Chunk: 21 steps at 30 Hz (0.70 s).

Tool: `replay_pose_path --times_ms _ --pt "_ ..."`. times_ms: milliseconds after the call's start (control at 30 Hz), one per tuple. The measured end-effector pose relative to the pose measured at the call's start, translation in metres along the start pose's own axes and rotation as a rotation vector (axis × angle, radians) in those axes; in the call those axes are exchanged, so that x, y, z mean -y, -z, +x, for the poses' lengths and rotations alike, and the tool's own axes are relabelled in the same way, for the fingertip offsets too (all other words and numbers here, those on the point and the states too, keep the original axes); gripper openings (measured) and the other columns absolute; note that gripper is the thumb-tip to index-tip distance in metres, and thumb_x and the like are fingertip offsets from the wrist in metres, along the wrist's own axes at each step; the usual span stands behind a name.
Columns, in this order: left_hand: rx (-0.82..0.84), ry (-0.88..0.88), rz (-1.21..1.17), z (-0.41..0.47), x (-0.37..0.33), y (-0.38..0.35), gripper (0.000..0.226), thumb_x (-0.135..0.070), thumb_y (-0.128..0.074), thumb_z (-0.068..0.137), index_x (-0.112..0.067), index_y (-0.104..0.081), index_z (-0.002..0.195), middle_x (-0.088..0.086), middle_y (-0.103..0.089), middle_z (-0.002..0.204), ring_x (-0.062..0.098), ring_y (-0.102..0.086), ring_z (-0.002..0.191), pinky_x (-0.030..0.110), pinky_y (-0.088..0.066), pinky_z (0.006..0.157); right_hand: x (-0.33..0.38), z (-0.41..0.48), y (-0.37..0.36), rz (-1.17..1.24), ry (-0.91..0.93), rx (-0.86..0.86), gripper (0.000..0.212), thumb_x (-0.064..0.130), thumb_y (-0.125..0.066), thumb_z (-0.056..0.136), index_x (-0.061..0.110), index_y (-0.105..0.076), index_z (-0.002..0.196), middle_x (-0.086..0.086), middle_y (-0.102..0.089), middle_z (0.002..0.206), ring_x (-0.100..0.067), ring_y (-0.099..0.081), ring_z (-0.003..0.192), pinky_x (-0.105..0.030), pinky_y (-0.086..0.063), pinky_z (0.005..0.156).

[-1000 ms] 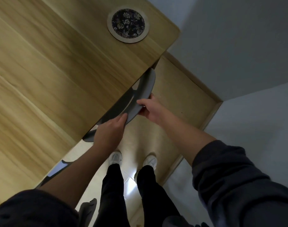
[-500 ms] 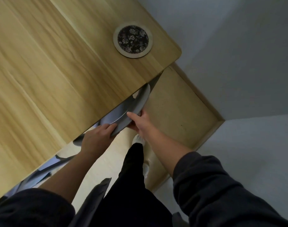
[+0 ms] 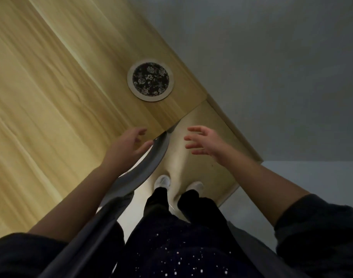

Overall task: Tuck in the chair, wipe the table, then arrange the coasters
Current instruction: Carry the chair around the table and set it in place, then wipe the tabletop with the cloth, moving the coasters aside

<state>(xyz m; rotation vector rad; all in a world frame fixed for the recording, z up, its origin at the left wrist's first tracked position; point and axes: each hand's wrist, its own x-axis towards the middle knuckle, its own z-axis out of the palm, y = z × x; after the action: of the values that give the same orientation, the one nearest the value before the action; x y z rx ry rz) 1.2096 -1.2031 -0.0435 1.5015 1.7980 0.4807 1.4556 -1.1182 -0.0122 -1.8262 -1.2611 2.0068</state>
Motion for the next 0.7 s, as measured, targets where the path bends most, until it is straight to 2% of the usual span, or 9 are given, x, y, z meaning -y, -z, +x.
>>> replay_pose_path --times_ms 133,233,267,300,333,400,533,600,700 --pt "-0.103 0.031 -0.047 0.034 -0.036 0.003 0.033 -0.023 -0.058 0.092 -0.013 -0.057 0.124 0.001 -0.064 0.111 0.014 -0.06 0.091 0.035 -0.05 0.083 0.023 0.017 0.02 -0.042 0.066 0.039 0.025 0.022 -0.06 0.095 0.023 -0.057 0.12 -0.004 -0.069 0.113 -0.017 -0.072 0.093 -0.031 -0.059 0.074" --pt "-0.156 0.039 -0.064 0.048 -0.059 -0.006 0.028 -0.017 -0.058 0.092 -0.012 -0.06 0.119 0.0 -0.066 0.106 0.015 -0.062 0.088 0.037 -0.052 0.083 0.042 0.033 0.041 -0.118 0.126 0.076 0.019 0.02 -0.058 0.096 0.026 -0.058 0.115 -0.001 -0.07 0.109 -0.016 -0.071 0.092 -0.034 -0.059 0.08" --pt "-0.156 0.009 -0.023 0.049 -0.061 -0.003 0.027 -0.016 -0.057 0.092 -0.012 -0.061 0.118 0.0 -0.066 0.104 0.014 -0.062 0.088 0.035 -0.052 0.082 0.049 0.032 0.04 -0.123 0.15 0.073 0.019 0.019 -0.057 0.097 0.025 -0.058 0.115 0.0 -0.071 0.107 -0.015 -0.072 0.091 -0.034 -0.06 0.08" --pt "-0.251 0.129 -0.104 0.078 -0.078 -0.031 0.025 -0.015 -0.057 0.091 -0.012 -0.062 0.116 -0.001 -0.066 0.103 0.014 -0.062 0.087 0.032 -0.052 0.081 0.068 0.066 0.074 -0.219 0.118 0.186 0.019 0.018 -0.057 0.097 0.024 -0.059 0.115 0.0 -0.071 0.106 -0.015 -0.072 0.09 -0.032 -0.06 0.078" --pt "-0.288 0.162 -0.121 0.085 -0.086 -0.036 0.024 -0.014 -0.058 0.091 -0.012 -0.063 0.114 -0.001 -0.067 0.102 0.014 -0.061 0.086 0.029 -0.051 0.08 0.075 0.075 0.084 -0.243 0.135 0.222 0.019 0.017 -0.056 0.097 0.023 -0.059 0.115 0.001 -0.072 0.105 -0.015 -0.072 0.089 -0.031 -0.06 0.077" --pt "-0.319 0.146 -0.143 0.089 -0.103 -0.042 0.022 -0.011 -0.058 0.09 -0.012 -0.065 0.112 -0.002 -0.068 0.1 0.011 -0.06 0.082 0.025 -0.049 0.078 0.087 0.083 0.095 -0.264 0.152 0.219 0.02 0.015 -0.056 0.097 0.022 -0.06 0.115 0.002 -0.072 0.104 -0.016 -0.072 0.089 -0.029 -0.059 0.073" --pt "-0.502 0.303 -0.305 0.12 -0.143 -0.065 0.021 -0.01 -0.058 0.089 -0.014 -0.065 0.109 -0.008 -0.067 0.099 -0.002 -0.058 0.079 0.012 -0.047 0.074 0.125 0.122 0.132 -0.432 0.146 0.363 0.018 0.016 -0.054 0.098 0.025 -0.061 0.112 0.003 -0.072 0.105 -0.012 -0.072 0.088 -0.028 -0.059 0.073" --pt "-0.606 0.401 -0.367 0.129 -0.156 -0.072 0.02 -0.012 -0.057 0.09 -0.016 -0.065 0.108 -0.011 -0.066 0.098 -0.009 -0.057 0.081 0.005 -0.044 0.071 0.146 0.141 0.137 -0.538 0.167 0.455 0.017 0.017 -0.054 0.098 0.027 -0.061 0.109 0.004 -0.072 0.103 -0.011 -0.072 0.087 -0.026 -0.059 0.073" --pt "-0.707 0.511 -0.443 0.139 -0.17 -0.076 0.018 -0.015 -0.056 0.092 -0.019 -0.064 0.108 -0.013 -0.067 0.097 -0.013 -0.055 0.084 0.002 -0.042 0.069 0.175 0.16 0.127 -0.617 0.194 0.524 0.018 0.016 -0.053 0.099 0.026 -0.063 0.11 0.005 -0.073 0.101 -0.012 -0.072 0.088 -0.026 -0.057 0.072"
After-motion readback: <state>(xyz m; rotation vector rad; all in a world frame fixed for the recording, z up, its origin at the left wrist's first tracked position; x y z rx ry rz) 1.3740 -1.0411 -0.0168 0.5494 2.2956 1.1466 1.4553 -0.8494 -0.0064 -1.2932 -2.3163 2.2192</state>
